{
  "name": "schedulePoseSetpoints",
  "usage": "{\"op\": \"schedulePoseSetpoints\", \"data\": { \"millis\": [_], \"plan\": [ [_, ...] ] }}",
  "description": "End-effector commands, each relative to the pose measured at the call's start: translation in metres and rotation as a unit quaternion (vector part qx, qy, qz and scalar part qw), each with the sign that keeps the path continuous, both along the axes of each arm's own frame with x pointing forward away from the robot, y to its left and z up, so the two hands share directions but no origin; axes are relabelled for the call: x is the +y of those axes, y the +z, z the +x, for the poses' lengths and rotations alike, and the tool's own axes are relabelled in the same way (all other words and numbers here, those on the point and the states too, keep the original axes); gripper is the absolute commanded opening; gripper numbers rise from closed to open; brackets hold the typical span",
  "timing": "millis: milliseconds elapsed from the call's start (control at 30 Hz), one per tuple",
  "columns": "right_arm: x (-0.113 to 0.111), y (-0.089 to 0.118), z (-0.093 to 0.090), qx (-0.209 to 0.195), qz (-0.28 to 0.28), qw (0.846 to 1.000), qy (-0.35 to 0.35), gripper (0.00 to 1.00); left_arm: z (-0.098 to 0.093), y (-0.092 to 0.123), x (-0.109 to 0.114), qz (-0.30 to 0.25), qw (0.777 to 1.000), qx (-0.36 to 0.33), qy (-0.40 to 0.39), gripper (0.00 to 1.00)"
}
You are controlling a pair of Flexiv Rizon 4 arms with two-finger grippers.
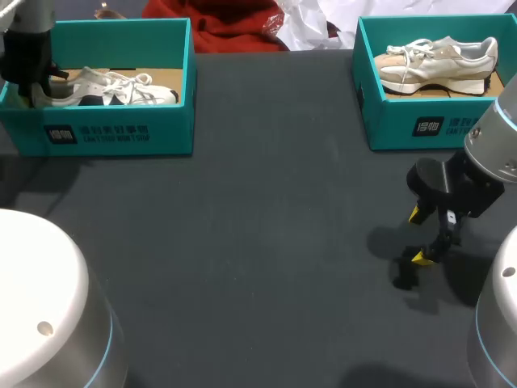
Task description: Take the shoe out of the shoebox, open the shoe tongue, remove and reinsert the insole, then place the shoe into the shoebox
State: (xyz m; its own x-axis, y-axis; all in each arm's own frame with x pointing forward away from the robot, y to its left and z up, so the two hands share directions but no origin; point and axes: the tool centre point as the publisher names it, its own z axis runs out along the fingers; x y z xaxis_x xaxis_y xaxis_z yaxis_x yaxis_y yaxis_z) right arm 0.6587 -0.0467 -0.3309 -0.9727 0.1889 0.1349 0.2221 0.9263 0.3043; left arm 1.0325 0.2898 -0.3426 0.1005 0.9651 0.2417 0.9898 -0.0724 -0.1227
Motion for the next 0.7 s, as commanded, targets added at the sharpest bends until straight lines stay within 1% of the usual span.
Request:
{"op": "schedulePoseSetpoints", "data": {
  "millis": [33, 267, 600, 700],
  "plan": [
    [0.0, -0.001, -0.001, -0.001, -0.001, 1.0, -0.001, 1.0, 0.004, -0.009, -0.006, 0.005, 1.0, 0.006, 0.002, 0.0],
    [0.0, -0.001, -0.001, -0.001, -0.001, 1.0, -0.001, 1.0, 0.007, -0.023, -0.007, 0.009, 1.0, 0.014, 0.006, 0.0],
    [0.0, -0.001, -0.001, -0.001, -0.001, 1.0, -0.001, 1.0, 0.008, -0.033, -0.003, 0.007, 1.0, 0.02, 0.008, 0.0],
    [0.0, -0.001, -0.001, -0.001, -0.001, 1.0, -0.001, 1.0, 0.007, -0.033, -0.002, 0.005, 1.0, 0.019, 0.008, 0.09]
  ]
}}
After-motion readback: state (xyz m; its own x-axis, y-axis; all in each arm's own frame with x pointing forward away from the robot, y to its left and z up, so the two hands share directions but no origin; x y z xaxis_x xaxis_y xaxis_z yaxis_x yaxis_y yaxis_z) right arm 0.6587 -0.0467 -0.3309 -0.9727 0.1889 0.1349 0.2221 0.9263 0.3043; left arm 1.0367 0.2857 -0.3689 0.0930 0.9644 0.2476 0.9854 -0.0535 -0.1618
